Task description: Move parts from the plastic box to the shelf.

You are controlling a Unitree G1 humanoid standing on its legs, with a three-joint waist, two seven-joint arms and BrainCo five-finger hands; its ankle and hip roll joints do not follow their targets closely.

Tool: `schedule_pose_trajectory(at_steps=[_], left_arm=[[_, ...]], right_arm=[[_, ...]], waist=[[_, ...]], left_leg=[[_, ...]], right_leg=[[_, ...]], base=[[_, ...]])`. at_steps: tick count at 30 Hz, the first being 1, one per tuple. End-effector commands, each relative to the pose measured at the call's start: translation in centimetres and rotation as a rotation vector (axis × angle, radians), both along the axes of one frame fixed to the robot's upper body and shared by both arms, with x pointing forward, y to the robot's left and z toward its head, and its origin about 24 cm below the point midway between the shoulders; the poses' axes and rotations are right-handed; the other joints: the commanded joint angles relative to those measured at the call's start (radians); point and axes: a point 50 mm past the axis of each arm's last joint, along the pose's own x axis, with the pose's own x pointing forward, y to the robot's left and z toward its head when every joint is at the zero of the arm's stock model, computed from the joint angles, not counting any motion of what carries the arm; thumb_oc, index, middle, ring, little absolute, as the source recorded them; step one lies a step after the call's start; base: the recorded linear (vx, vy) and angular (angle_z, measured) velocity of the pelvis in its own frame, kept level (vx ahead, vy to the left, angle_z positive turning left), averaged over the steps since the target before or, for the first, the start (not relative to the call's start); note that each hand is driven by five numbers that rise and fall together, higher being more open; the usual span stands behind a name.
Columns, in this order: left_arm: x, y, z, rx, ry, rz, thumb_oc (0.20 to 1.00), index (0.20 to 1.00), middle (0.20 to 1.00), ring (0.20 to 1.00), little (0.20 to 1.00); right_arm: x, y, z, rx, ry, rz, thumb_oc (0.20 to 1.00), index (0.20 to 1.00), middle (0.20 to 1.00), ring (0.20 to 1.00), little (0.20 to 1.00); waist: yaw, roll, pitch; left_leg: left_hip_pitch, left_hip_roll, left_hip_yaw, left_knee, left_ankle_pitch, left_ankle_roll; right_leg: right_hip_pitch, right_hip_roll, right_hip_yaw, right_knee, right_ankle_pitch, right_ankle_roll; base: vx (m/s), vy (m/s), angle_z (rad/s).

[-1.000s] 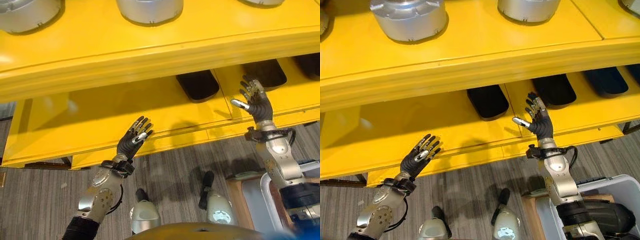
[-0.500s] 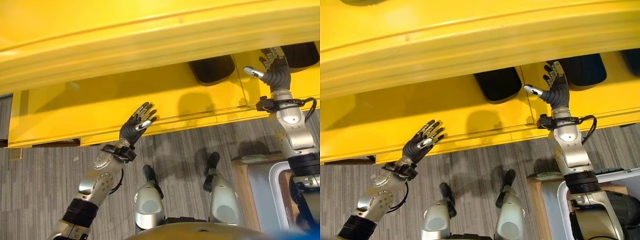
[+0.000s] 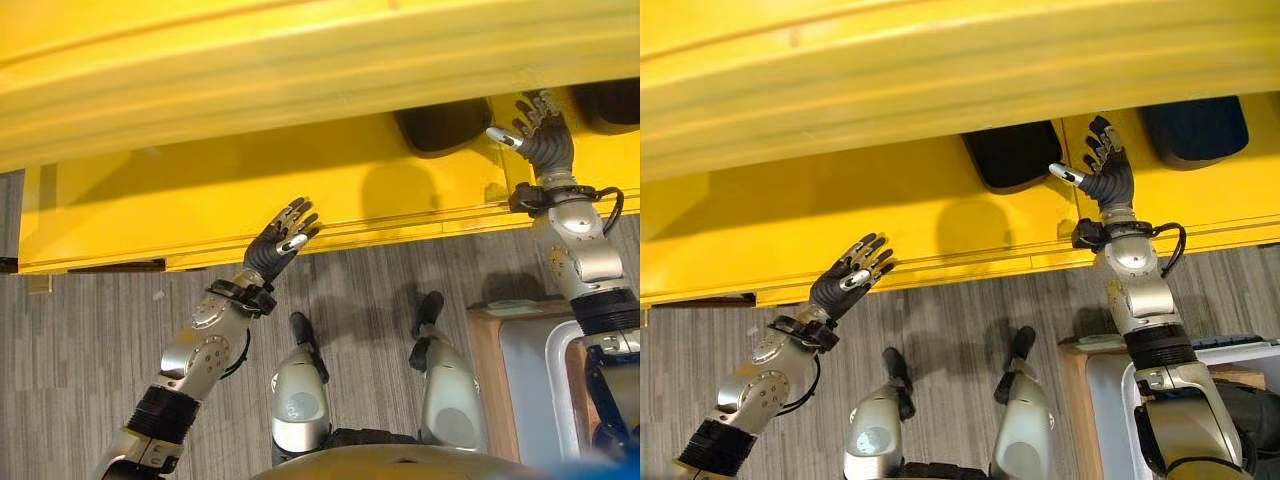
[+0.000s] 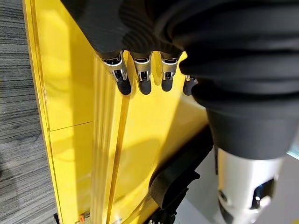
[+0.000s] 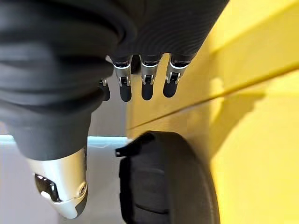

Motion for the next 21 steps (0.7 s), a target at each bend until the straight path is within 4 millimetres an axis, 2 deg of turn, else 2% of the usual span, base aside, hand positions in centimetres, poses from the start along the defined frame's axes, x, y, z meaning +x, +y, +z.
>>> schedule_pose_trajectory(at_steps=[1, 6, 15, 21], left_arm=[[-0.7, -0.3, 0.9, 0.012, -0.036, -0.051, 1.000, 1.000, 1.000, 1.000, 1.000], [-0.7, -0.5, 1.0, 0.000, -0.033, -0.060, 1.000, 1.000, 1.000, 1.000, 1.000], [-0.7, -0.6, 0.6, 0.001, -0.018, -0.065, 1.000, 1.000, 1.000, 1.000, 1.000], [-0.8, -0.7, 0.2, 0.019, 0.004, -0.083, 1.000, 1.000, 1.000, 1.000, 1.000]], right_arm=[[0.7, 1.4, 4.1, 0.079, -0.139, 0.064, 1.000, 1.000, 1.000, 1.000, 1.000], [1.3, 1.8, 4.1, 0.092, -0.108, 0.073, 1.000, 1.000, 1.000, 1.000, 1.000], [1.9, 2.4, 2.8, 0.080, -0.033, 0.121, 1.000, 1.000, 1.000, 1.000, 1.000], [2.3, 3.2, 1.9, 0.131, 0.038, 0.198, 1.000, 1.000, 1.000, 1.000, 1.000]], waist=[[0.013, -0.014, -0.010], [0.016, -0.007, -0.007], [0.017, -0.002, -0.008], [0.020, -0.001, -0.006]], left_leg=[[-0.092, -0.018, -0.027, 0.063, -0.032, 0.024], [-0.090, -0.025, -0.029, 0.063, -0.034, 0.025], [-0.080, -0.034, -0.030, 0.061, -0.037, 0.031], [-0.075, -0.036, -0.029, 0.064, -0.040, 0.031]], right_leg=[[0.041, 0.009, -0.069, 0.153, -0.244, 0.028], [0.037, 0.006, -0.067, 0.161, -0.248, 0.027], [0.036, -0.003, -0.065, 0.178, -0.253, 0.025], [0.036, -0.003, -0.066, 0.186, -0.257, 0.023]], base=[[0.00, 0.000, 0.00], [0.00, 0.001, 0.01], [0.01, 0.002, 0.00], [0.02, -0.007, 0.00]])
